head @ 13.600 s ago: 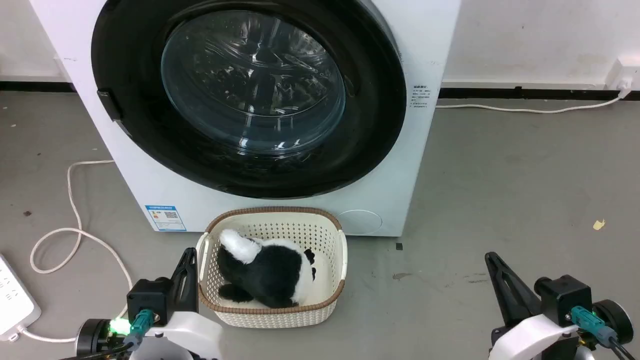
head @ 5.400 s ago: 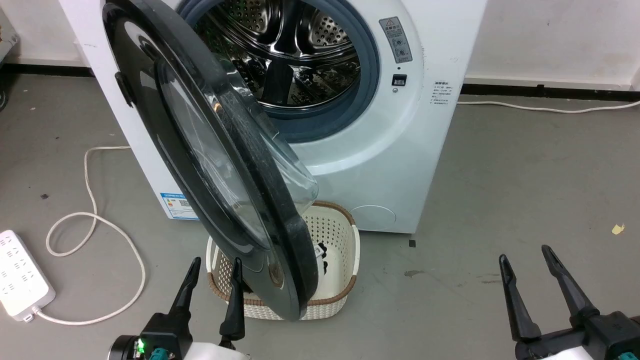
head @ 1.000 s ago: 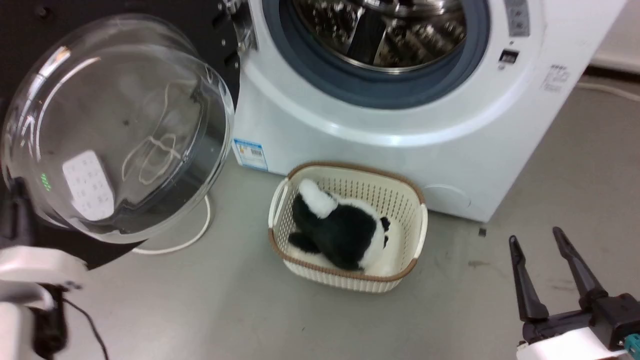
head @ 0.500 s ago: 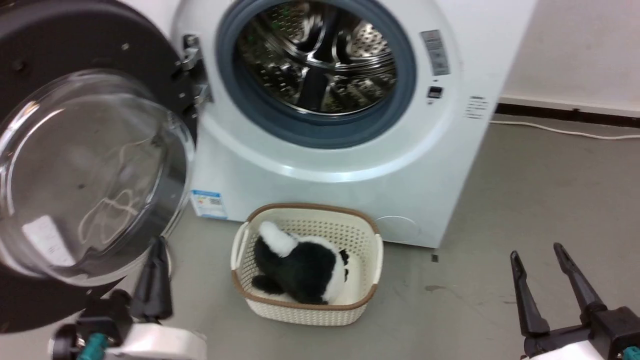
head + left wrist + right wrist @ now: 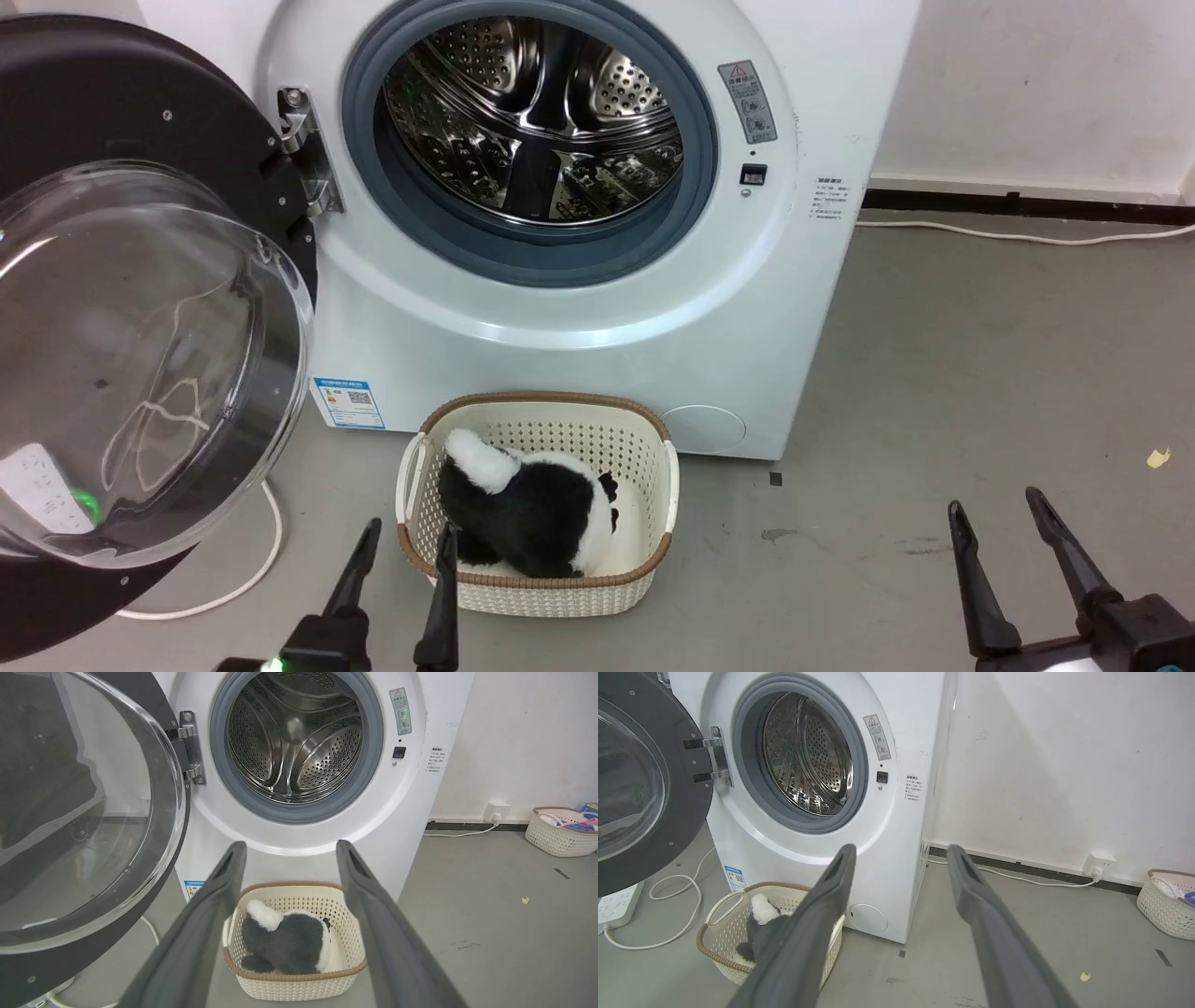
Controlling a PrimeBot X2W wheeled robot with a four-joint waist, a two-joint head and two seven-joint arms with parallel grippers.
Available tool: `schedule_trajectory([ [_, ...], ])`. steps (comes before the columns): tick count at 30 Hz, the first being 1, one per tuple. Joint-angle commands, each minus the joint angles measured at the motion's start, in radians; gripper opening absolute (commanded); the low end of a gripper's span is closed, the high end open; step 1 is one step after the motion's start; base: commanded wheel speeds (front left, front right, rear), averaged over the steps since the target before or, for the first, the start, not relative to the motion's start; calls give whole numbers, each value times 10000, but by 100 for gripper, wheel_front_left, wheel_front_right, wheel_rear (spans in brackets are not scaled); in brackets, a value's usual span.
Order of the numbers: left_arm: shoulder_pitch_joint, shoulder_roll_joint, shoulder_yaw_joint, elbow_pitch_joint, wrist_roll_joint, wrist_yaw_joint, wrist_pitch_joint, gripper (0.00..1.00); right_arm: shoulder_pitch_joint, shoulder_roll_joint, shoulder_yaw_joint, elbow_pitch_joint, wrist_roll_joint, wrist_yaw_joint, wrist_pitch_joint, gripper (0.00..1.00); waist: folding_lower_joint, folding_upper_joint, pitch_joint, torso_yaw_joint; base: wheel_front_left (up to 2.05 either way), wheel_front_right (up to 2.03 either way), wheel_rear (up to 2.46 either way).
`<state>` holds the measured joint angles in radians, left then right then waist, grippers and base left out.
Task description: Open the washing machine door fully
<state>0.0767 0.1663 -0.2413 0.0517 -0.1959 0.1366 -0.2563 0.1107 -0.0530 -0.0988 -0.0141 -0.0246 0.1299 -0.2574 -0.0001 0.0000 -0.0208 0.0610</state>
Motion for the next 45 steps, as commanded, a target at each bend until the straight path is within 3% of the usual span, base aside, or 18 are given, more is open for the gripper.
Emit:
schedule_trajectory([
  [1,145,-89,45,41,37,-45,-54,100,78,27,-5,78,126,8,-44,100,1,0,-4,-10,0,0,0],
  [13,13,-303,330,329,49,-236,-55,100,6,27,43,326,198,8,-44,100,1,0,37,-45,0,0,0],
  [14,42,-277,314,320,45,-231,1,0,0,2,52,322,159,0,1,0,1,0,38,-46,0,0,0],
  [45,-136,-465,760,143,468,-491,579,0,-244,6,268,287,186,2,573,0,1,0,79,-174,0,0,0],
])
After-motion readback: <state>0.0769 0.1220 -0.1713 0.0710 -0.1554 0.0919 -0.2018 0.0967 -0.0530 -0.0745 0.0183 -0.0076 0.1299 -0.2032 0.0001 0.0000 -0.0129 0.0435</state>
